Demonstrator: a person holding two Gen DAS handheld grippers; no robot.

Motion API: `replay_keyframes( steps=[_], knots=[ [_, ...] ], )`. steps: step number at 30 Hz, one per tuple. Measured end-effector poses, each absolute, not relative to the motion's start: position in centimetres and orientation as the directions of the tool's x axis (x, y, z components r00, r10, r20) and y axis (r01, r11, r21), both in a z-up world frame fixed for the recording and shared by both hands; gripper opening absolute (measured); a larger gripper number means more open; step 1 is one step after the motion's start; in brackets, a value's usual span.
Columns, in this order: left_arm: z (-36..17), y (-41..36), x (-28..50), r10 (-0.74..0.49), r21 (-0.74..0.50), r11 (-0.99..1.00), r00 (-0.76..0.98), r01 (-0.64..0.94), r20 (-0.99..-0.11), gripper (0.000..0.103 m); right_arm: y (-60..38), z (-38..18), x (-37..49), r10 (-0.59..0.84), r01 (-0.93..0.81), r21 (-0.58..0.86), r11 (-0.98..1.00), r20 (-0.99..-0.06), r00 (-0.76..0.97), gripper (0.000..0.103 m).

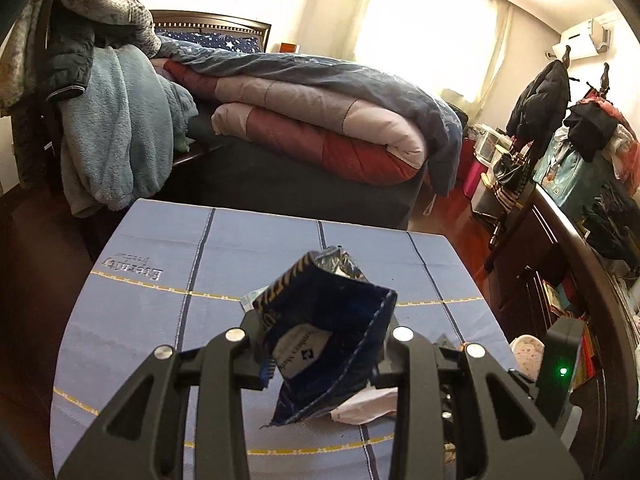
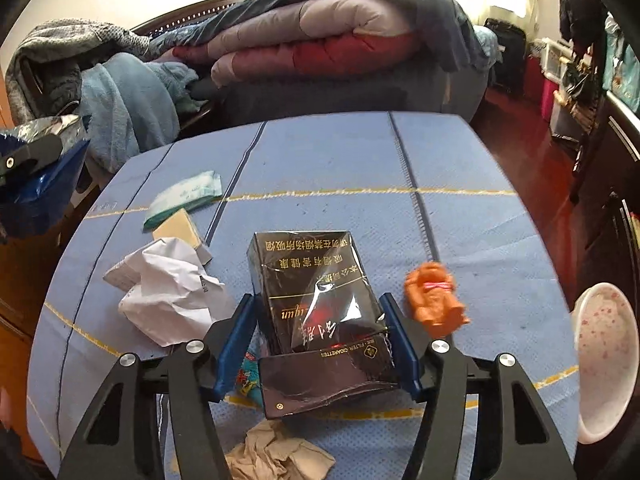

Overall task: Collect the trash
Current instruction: 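Lift both held items and carry them toward the wastebasket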

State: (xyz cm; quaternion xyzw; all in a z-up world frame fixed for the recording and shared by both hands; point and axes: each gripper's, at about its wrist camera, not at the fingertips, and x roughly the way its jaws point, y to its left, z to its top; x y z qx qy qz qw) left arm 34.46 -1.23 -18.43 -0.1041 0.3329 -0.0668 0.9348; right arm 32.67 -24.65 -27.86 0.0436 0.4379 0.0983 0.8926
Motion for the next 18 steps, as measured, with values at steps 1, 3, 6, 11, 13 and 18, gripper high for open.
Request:
replay_keyframes(
  steps=[1,3,6,11,13,18],
  knots=[
    [-18.4,-1.1,34.3,-0.189,-0.237,0.97,0.772,0.051,-0.606,0.034,-24.7,-27.6,32.5,0.214,-0.138,0.163,0.977,-0.77,0.601,0.062],
    [-18.4,-0.9,34.0,-0.183,-0.236,0.971,0.774,0.045,-0.606,0.034,-24.7,-27.0,32.1,0.206,-0.136,0.155,0.978,-0.761,0.615,0.062],
    [-18.5,-0.4,33.4,-0.169,-0.235,0.972,0.776,0.028,-0.608,0.034,-24.6,-26.1,31.4,0.202,-0.143,0.144,0.979,-0.749,0.631,0.062],
    [-18.6,0.7,32.1,-0.149,-0.231,0.973,0.776,0.005,-0.612,0.034,-24.6,-25.0,29.9,0.216,-0.156,0.15,0.976,-0.738,0.639,0.062],
    [-18.4,1.0,31.4,-0.143,-0.227,0.974,0.778,0.0,-0.612,0.034,-24.5,-24.7,29.2,0.223,-0.164,0.153,0.975,-0.735,0.64,0.062],
    [-17.5,0.9,29.5,-0.143,-0.221,0.975,0.788,0.008,-0.599,0.034,-24.6,-23.8,27.2,0.241,-0.178,0.164,0.97,-0.728,0.642,0.062]
  ],
)
